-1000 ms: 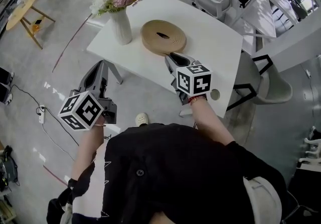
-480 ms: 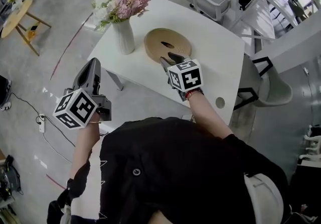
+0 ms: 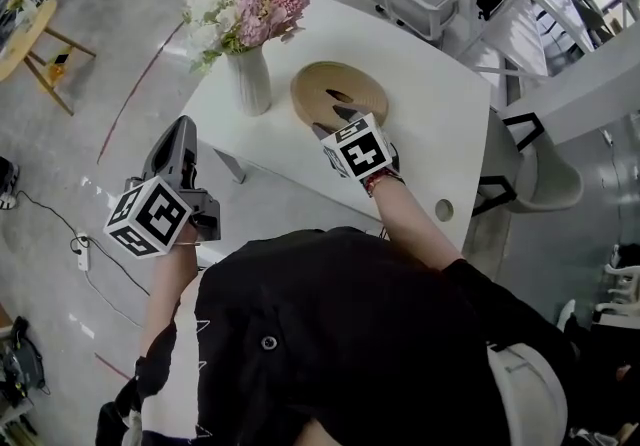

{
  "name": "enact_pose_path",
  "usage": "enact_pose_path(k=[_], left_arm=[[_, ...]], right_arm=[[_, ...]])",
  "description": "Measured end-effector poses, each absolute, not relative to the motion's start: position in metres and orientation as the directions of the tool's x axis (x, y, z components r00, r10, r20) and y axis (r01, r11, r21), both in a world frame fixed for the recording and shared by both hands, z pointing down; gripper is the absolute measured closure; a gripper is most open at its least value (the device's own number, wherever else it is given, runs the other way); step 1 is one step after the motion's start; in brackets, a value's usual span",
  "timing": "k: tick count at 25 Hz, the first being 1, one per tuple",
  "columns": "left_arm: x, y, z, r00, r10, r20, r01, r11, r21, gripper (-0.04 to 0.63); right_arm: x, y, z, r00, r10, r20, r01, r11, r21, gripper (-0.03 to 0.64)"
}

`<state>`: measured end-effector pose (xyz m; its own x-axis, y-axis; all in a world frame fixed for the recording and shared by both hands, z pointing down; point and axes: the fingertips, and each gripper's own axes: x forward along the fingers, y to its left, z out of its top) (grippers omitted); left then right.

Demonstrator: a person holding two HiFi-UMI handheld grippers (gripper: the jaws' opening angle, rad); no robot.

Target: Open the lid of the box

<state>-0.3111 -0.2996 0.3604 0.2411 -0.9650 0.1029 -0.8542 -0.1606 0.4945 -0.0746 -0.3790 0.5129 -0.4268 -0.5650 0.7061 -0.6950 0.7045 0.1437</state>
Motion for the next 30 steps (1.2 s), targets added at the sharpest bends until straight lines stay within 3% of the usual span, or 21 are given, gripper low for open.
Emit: enact_pose_path(k=[9,19,30], left_arm=[[-0.324,-0.309,0.352,0.229,-0.969,0.089,-0.858,-0.158,0.488,0.584],[-0.315,-0.32,0.365,0.253,-0.962,0.107,-0.844,-0.165,0.51,0.584],[-0.315,-0.32,0.375,0.256,-0.959,0.123,-0.839,-0.158,0.521,0.584]], right_arm=[[-0.085,-0.379,0.539,-0.367,-0.519,0.772,-0.596,0.768,0.233,0.386],[-0.082,-0.385,0.546,-0.334,-0.611,0.718,-0.612,0.72,0.328,0.438],[-0.082,-0.388,0.554,-0.286,-0.619,0.732,-0.587,0.716,0.377,0.448]])
